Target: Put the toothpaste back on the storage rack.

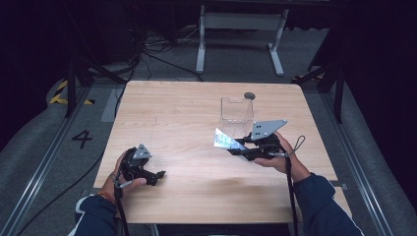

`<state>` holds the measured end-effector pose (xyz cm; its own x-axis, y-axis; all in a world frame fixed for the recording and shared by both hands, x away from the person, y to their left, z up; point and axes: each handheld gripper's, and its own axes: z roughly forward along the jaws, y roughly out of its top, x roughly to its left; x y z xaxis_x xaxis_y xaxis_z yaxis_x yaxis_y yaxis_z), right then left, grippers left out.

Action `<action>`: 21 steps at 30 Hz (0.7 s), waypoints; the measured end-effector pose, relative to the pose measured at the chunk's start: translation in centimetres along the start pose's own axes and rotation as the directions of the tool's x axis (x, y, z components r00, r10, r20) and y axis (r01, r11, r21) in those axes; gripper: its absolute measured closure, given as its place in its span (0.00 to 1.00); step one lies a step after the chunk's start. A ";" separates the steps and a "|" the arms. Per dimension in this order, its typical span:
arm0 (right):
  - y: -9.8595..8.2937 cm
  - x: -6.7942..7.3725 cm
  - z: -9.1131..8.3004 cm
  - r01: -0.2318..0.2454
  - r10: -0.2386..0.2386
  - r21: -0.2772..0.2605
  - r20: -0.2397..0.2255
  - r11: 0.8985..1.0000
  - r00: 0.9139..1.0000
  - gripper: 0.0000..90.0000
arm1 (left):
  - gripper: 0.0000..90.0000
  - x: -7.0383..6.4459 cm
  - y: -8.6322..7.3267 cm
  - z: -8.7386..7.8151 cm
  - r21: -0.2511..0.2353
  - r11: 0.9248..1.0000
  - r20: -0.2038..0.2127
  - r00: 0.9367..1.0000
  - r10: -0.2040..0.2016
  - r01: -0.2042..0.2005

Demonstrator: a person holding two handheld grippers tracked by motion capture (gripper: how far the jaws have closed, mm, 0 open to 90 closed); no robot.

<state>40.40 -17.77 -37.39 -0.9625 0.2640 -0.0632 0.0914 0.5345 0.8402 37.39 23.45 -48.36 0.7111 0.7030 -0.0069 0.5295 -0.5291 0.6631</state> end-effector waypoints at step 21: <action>1.8 -2.5 -1.5 -0.027 0.036 -0.089 0.100 0.996 0.994 0.73 | 0.00 0.0 0.0 0.0 0.000 1.000 -0.001 1.000 0.000 0.000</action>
<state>42.55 -18.70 -34.91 -0.9284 0.3615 -0.0864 0.0943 0.4539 0.8860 37.39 23.46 -48.36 0.7107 0.7035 -0.0058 0.5293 -0.5292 0.6632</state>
